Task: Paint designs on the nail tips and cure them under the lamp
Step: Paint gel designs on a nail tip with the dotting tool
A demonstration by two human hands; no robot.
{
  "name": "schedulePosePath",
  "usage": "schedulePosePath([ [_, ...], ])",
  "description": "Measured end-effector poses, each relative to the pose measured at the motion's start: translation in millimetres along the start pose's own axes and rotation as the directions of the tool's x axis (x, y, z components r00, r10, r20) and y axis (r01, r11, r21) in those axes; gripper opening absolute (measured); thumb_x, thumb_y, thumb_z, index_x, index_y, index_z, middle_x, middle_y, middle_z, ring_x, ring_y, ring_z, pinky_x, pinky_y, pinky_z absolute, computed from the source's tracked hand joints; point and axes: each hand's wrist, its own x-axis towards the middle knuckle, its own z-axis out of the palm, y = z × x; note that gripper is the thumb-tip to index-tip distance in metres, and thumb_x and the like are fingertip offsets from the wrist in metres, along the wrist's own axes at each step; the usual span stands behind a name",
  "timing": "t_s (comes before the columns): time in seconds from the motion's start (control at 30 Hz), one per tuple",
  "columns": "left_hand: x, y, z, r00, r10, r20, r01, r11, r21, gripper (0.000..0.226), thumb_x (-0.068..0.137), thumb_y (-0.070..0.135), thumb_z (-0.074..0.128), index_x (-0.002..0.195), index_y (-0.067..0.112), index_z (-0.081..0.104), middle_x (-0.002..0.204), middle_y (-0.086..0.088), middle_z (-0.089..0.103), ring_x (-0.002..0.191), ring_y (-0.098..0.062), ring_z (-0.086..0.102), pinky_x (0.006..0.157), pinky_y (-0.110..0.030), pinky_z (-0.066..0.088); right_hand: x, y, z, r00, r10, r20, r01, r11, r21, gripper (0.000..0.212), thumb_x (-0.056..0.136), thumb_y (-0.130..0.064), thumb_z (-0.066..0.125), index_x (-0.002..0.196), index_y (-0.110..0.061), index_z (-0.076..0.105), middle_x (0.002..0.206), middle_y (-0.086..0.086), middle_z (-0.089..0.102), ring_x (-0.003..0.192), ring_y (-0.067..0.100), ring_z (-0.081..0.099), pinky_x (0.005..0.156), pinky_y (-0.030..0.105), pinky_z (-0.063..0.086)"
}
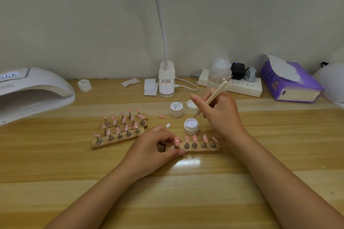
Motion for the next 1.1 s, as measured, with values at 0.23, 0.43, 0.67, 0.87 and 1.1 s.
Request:
schedulePosePath([
  [0.23,-0.5,1.5,-0.5,1.0,-0.01,0.003,0.01,1.0,-0.006,0.024,0.069,0.027,0.077,0.069,0.042,0.058,0.083,0.007,0.057,0.071,0.0,0.046,0.065,-0.012,0.036,1.9,-1.9,-2.4,0.996,0.076,-0.048,-0.066,0.983,0.17,0.035,0.082,-0.034,0.065,0.056,-0.02,0.047,0.041,-0.006,0.052,0.045,0.004,0.052,0.05,0.012,0.042],
  [0.43,-0.7,2.3,-0.7,1.0,-0.027,-0.012,0.026,0.997,-0.072,0.019,0.071,0.021,0.077,0.071,0.036,0.064,0.088,-0.002,0.062,0.073,-0.013,0.05,0.067,-0.019,0.039,2.7,-3.0,-4.0,0.992,0.13,0.003,-0.126,0.962,0.244,0.028,0.081,-0.028,0.067,0.064,-0.017,0.049,0.051,0.002,0.059,0.043,0.0,0.052,0.048,0.01,0.042],
  [0.67,0.4,2.5,-2.2,0.999,-0.032,-0.001,0.031,0.993,-0.114,0.017,0.071,0.017,0.076,0.071,0.032,0.069,0.082,0.003,0.063,0.071,-0.005,0.053,0.069,-0.02,0.043,0.0,-2.2,-6.8,0.979,0.181,0.09,-0.199,0.935,0.293,0.023,0.083,-0.013,0.066,0.069,-0.013,0.048,0.06,0.006,0.062,0.046,-0.001,0.056,0.049,0.01,0.044],
  [0.87,2.3,2.9,1.0,0.997,-0.065,-0.036,0.06,0.99,-0.126,0.015,0.069,0.017,0.077,0.069,0.03,0.071,0.08,0.002,0.063,0.071,-0.005,0.055,0.067,-0.014,0.04,-2.0,-2.2,-6.5,0.985,0.163,0.056,-0.172,0.95,0.262,0.028,0.081,-0.012,0.068,0.063,-0.013,0.047,0.046,-0.005,0.058,0.045,0.0,0.057,0.048,0.01,0.043],
  [1.1,6.5,6.7,5.3,0.99,-0.12,-0.077,0.107,0.981,-0.162,0.02,0.067,0.015,0.079,0.067,0.032,0.069,0.076,0.008,0.061,0.065,0.004,0.049,0.067,-0.011,0.039,-5.6,1.6,-7.4,0.976,0.22,0.012,-0.213,0.932,0.293,0.032,0.082,-0.012,0.068,0.06,-0.012,0.044,0.038,-0.007,0.055,0.042,-0.002,0.055,0.044,0.007,0.039],
])
